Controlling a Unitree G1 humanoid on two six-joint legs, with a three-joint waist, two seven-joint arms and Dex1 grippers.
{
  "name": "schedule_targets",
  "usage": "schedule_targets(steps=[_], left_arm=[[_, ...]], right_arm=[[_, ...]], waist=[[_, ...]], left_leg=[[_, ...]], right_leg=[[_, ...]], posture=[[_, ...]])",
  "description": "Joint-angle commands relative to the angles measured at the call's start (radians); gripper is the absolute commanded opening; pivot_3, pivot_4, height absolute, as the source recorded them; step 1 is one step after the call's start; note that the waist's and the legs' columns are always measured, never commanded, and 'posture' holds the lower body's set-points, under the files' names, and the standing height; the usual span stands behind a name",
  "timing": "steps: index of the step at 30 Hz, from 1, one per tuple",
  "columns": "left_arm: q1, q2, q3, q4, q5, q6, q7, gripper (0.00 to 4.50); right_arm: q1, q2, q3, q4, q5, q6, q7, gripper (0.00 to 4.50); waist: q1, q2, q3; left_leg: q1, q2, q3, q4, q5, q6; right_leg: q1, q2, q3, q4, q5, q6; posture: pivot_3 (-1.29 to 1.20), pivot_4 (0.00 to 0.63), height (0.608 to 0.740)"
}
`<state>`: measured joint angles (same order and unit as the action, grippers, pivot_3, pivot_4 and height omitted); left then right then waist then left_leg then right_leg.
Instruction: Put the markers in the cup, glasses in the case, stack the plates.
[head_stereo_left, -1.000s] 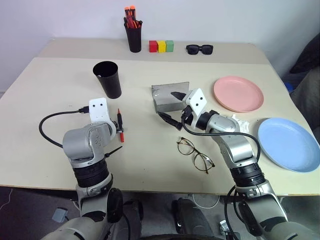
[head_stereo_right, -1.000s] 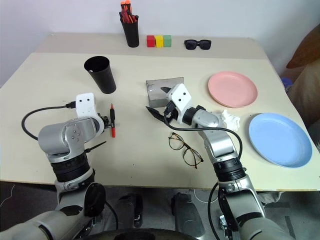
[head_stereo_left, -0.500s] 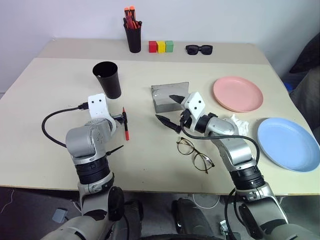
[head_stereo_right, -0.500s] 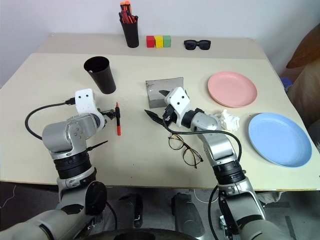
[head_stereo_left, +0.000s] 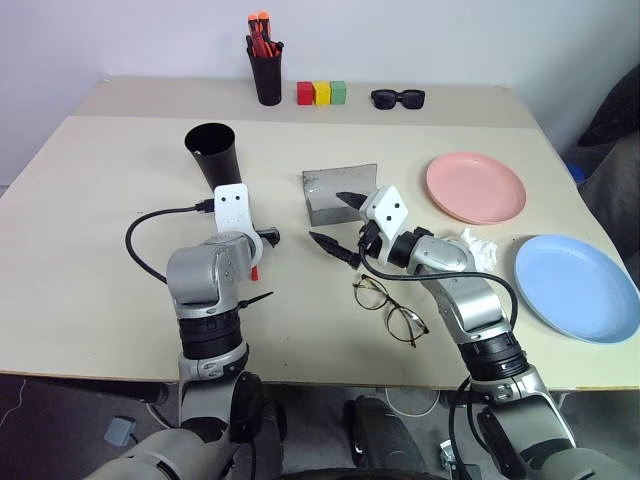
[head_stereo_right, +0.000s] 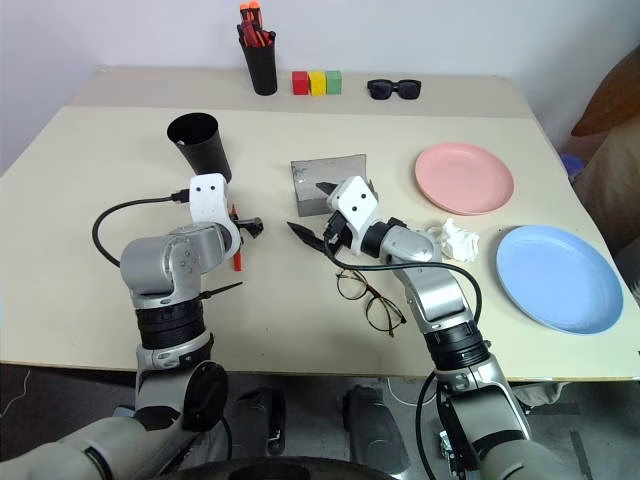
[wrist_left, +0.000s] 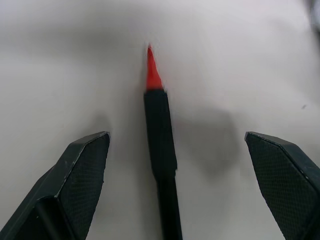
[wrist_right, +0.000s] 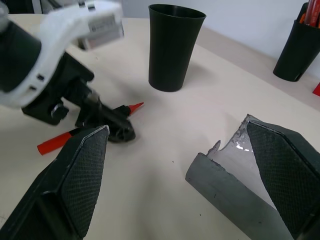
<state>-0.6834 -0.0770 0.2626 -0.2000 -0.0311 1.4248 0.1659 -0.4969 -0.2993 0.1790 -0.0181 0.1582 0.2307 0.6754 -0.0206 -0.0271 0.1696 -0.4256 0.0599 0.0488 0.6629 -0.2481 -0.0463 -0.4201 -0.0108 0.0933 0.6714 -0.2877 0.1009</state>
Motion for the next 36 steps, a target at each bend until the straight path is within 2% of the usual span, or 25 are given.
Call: schedule_targets(steps=[1, 2, 8, 9, 12, 17, 20, 23, 25, 32, 36], left_arm=[[-0.016, 0.006, 0.013, 0.024, 0.02, -0.035, 0.024, 3.57], [-0.016, 0.012, 0.005, 0.031, 0.023, -0.043, 0.028, 3.19], [-0.015, 0.034, -0.011, 0.056, 0.033, -0.107, 0.037, 0.17], [-0.014, 0.037, -0.014, 0.055, 0.032, -0.12, 0.036, 0.03], [-0.002, 0.077, -0.057, 0.002, 0.005, -0.262, -0.032, 0.03], [0.014, 0.1, -0.052, -0.147, -0.088, -0.501, -0.163, 0.03], [-0.03, 0.14, -0.083, -0.127, -0.049, -0.632, -0.154, 0.03], [-0.106, 0.184, -0.087, 0.023, 0.056, -0.874, -0.041, 0.03], [-0.164, 0.224, -0.098, 0.157, 0.111, -0.996, 0.012, 0.03], [-0.342, 0.312, -0.115, 0.587, 0.186, -1.342, 0.118, 0.03], [-0.401, 0.328, -0.098, 0.819, 0.164, -1.478, 0.121, 0.03]], right_arm=[[-0.008, -0.002, -0.005, -0.034, 0.001, -0.017, 0.003, 4.5], [-0.005, -0.003, -0.005, -0.034, 0.001, -0.015, 0.004, 4.5], [0.011, -0.006, -0.002, -0.043, 0.015, -0.003, 0.02, 4.5], [0.013, -0.006, -0.002, -0.044, 0.016, -0.002, 0.023, 4.5], [0.02, -0.004, -0.002, -0.051, 0.018, 0.0, 0.028, 4.5], [0.017, 0.018, -0.011, -0.053, 0.032, -0.003, 0.021, 4.5], [-0.015, 0.067, -0.032, -0.021, 0.01, -0.034, -0.06, 4.5], [-0.066, 0.153, -0.067, 0.042, -0.037, -0.082, -0.223, 4.5], [-0.076, 0.189, -0.056, 0.066, -0.073, -0.13, -0.277, 4.5], [-0.074, 0.234, -0.012, 0.104, -0.106, -0.187, -0.294, 4.5], [-0.065, 0.251, -0.006, 0.098, -0.102, -0.186, -0.296, 4.5]], waist=[[0.0, 0.0, 0.0], [0.001, 0.0, 0.0], [0.004, 0.0, 0.0], [0.004, 0.0, 0.0], [0.003, 0.0, 0.0], [0.003, 0.0, 0.0], [0.002, 0.0, 0.0], [0.003, 0.0, 0.0], [0.004, 0.0, 0.0], [0.007, 0.0, 0.0], [0.007, 0.0, 0.0]], left_leg=[[0.0, 0.0, 0.0, 0.0, 0.0, 0.0], [0.0, 0.0, 0.0, 0.0, 0.0, 0.0], [0.0, 0.0, 0.0, 0.0, 0.0, 0.0], [0.0, 0.0, 0.0, 0.0, 0.0, 0.0], [0.0, 0.0, 0.0, 0.0, 0.0, 0.0], [0.0, 0.0, 0.001, 0.0, 0.0, 0.0], [0.0, 0.0, 0.001, -0.001, 0.0, 0.0], [0.0, 0.0, 0.001, 0.0, 0.0, 0.0], [0.0, 0.0, 0.001, 0.0, 0.0, 0.0], [-0.002, 0.0, 0.002, 0.0, 0.0, 0.001], [-0.002, 0.0, 0.002, 0.0, 0.0, 0.001]], right_leg=[[0.0, 0.0, 0.0, 0.0, 0.0, 0.0], [0.0, 0.0, 0.0, 0.0, 0.0, 0.0], [0.0, 0.0, 0.0, 0.0, 0.0, 0.0], [0.0, 0.0, 0.0, 0.0, 0.0, 0.0], [0.0, 0.0, 0.0, 0.0, 0.0, 0.0], [0.0, 0.0, 0.0, 0.0, 0.0, 0.0], [0.0, 0.0, 0.0, 0.0, 0.0, 0.0], [0.0, 0.0, 0.0, 0.0, 0.0, 0.0], [0.0, 0.0, 0.0, 0.0, 0.001, 0.0], [0.0, -0.001, 0.0, -0.004, 0.001, 0.0], [-0.001, 0.0, 0.0, -0.004, 0.001, 0.001]], posture=[[0.0, 0.15, 0.732], [0.0, 0.15, 0.732], [0.0, 0.15, 0.732], [0.0, 0.15, 0.732], [0.0, 0.15, 0.732], [0.0, 0.15, 0.732], [0.0, 0.15, 0.732], [0.0, 0.15, 0.732], [0.0, 0.15, 0.732], [0.0, 0.15, 0.732], [0.0, 0.15, 0.732]])
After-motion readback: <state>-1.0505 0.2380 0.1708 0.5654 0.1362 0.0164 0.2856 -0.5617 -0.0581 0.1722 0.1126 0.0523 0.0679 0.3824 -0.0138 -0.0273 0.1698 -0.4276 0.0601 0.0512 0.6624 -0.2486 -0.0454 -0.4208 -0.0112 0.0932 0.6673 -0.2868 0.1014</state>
